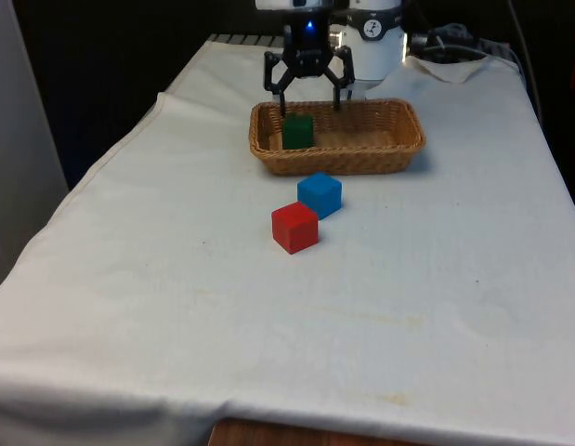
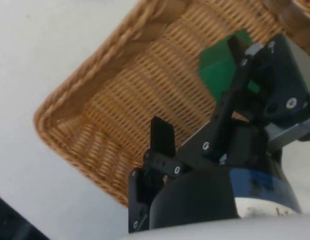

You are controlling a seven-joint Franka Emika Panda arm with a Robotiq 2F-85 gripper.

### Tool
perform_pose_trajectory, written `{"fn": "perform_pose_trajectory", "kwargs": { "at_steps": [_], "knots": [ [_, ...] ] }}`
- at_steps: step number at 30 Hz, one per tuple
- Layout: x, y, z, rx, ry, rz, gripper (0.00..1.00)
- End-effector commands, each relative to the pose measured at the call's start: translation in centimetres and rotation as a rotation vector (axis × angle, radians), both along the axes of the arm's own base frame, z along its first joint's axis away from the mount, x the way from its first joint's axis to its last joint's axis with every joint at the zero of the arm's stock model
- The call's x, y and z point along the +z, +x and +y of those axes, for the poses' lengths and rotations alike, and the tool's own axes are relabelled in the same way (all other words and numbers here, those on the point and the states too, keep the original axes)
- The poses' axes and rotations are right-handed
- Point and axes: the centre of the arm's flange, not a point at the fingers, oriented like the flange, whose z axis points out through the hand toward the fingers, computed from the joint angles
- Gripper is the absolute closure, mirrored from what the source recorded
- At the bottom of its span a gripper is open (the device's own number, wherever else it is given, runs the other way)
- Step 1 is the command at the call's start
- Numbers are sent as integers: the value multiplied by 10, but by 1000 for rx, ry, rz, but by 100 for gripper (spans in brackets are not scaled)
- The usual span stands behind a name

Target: Pick up exactly two blocks and place them into the basket.

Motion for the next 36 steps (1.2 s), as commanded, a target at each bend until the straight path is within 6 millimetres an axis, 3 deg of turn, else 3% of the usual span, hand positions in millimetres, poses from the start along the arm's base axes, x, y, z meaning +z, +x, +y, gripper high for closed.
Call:
{"fn": "perform_pose_trajectory", "kwargs": {
  "at_steps": [1, 18, 36],
  "knots": [
    [0, 4, 2, -4, -8, 4, 0],
    [31, 22, 43, 18, 49, -52, 0],
    [39, 43, 88, 8, 84, -3, 0]
  ]
}}
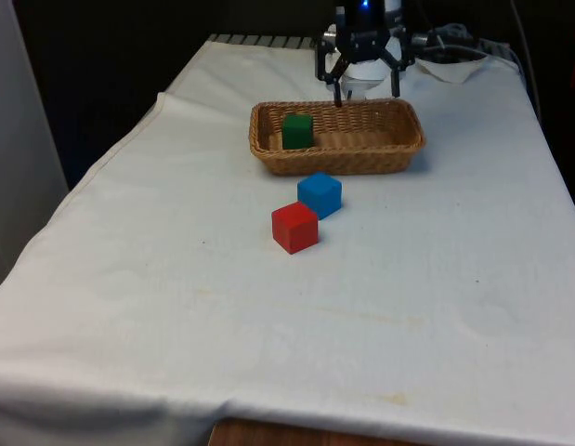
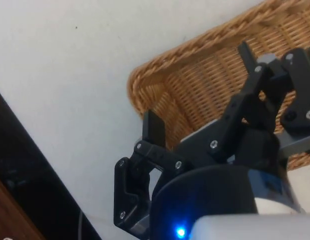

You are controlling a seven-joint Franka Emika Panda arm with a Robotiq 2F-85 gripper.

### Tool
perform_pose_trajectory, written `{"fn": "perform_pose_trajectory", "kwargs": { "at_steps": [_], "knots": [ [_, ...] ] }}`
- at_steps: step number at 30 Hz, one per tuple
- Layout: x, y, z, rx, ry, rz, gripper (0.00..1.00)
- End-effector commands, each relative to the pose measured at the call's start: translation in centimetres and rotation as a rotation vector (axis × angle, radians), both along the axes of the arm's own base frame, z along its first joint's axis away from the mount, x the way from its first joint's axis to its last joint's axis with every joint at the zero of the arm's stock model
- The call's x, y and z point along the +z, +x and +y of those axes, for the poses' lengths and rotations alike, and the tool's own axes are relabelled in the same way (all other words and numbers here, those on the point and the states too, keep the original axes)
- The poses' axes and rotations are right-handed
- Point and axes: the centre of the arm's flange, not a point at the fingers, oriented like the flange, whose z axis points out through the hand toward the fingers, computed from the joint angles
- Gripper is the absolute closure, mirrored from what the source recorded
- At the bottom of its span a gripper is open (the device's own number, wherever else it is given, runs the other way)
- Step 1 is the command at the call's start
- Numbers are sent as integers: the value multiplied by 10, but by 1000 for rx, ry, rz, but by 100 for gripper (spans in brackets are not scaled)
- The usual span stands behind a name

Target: Pick up exactly two blocks and place them into the basket.

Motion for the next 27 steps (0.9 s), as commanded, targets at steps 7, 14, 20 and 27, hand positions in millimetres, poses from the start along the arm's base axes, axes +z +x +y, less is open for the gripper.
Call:
{"fn": "perform_pose_trajectory", "kwargs": {
  "at_steps": [7, 14, 20, 27],
  "knots": [
    [-7, 11, 16, -19, 1, 42, 0],
    [-12, 20, 26, -38, 2, 63, 0],
    [-13, 30, 32, -45, -2, 69, 0],
    [-14, 44, 31, -51, -7, 65, 0]
  ]
}}
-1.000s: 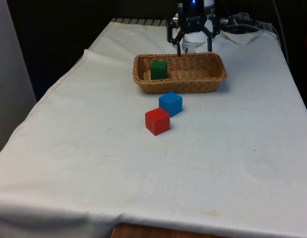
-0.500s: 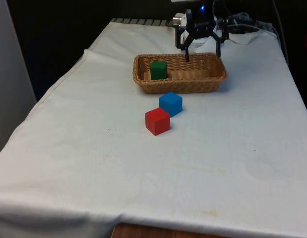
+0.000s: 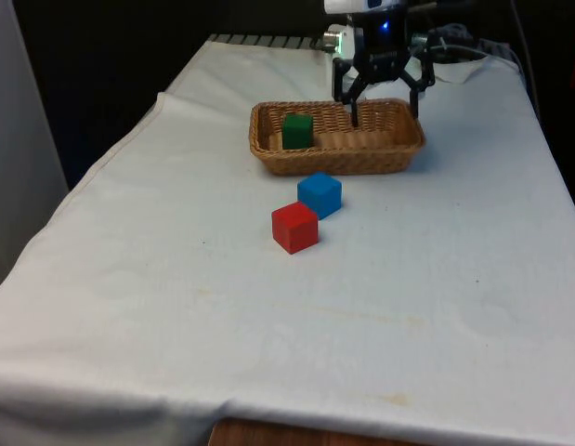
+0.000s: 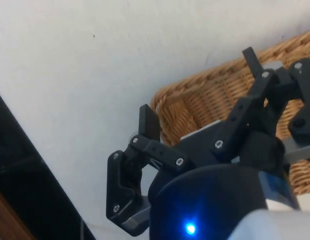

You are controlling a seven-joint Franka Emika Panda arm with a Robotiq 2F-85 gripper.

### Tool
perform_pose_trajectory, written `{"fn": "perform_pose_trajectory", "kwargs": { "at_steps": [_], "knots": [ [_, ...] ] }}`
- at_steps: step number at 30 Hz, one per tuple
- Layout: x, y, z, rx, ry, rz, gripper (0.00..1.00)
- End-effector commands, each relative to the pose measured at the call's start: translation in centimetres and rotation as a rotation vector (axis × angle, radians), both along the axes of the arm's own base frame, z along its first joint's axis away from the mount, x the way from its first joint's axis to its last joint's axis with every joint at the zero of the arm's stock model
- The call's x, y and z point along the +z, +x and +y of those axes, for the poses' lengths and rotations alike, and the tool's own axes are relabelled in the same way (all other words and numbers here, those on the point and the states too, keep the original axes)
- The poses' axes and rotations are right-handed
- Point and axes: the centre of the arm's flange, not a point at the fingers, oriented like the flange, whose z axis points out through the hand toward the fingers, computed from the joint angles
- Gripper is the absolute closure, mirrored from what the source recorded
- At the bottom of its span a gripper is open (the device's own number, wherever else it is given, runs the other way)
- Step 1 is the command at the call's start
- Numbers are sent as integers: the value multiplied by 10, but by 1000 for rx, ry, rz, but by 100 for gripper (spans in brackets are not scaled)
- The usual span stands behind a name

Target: Pick up exactly two blocks and place them into the basket.

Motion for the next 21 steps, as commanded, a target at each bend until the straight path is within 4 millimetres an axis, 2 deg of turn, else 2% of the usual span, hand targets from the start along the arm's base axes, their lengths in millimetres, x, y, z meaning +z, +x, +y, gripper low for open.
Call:
{"fn": "perform_pose_trajectory", "kwargs": {
  "at_steps": [1, 21],
  "knots": [
    [-1, 5, 0, -8, 1, 2, 0],
    [-17, 34, -21, -66, -39, 12, 0]
  ]
}}
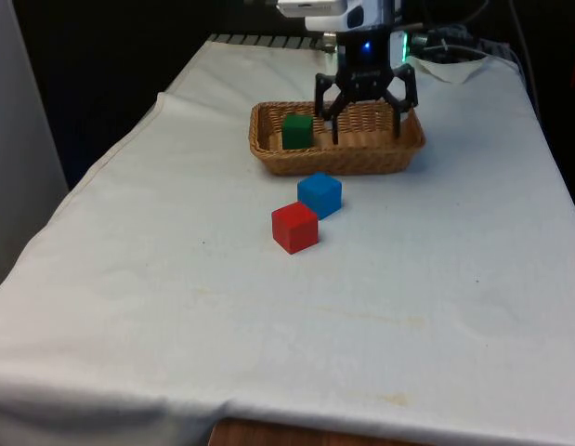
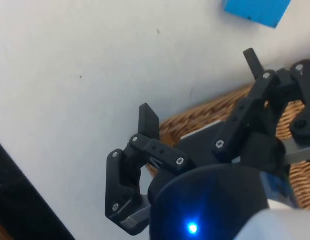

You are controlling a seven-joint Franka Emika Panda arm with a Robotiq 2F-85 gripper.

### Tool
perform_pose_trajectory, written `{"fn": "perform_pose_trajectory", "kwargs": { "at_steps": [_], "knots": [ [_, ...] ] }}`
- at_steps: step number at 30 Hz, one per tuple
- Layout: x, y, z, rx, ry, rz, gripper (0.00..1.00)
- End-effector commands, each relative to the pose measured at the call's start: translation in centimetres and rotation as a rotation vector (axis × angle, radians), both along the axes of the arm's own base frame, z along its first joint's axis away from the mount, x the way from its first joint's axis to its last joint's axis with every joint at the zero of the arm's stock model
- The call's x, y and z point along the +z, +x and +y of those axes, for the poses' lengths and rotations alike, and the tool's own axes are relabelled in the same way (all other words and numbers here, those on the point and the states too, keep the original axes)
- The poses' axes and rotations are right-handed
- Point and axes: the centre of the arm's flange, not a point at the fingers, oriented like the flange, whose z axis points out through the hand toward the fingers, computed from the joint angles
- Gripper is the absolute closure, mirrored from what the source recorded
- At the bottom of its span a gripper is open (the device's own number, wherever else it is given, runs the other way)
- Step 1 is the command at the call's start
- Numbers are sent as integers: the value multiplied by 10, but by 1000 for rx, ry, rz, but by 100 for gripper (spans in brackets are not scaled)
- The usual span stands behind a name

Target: Pick up exactly two blocks and place them into the basket.

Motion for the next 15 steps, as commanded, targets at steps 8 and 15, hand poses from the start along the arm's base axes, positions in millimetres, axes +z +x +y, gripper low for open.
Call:
{"fn": "perform_pose_trajectory", "kwargs": {
  "at_steps": [8, 15],
  "knots": [
    [-13, 11, -9, -39, -14, 11, 0],
    [-26, 19, -15, -67, -25, 24, 0]
  ]
}}
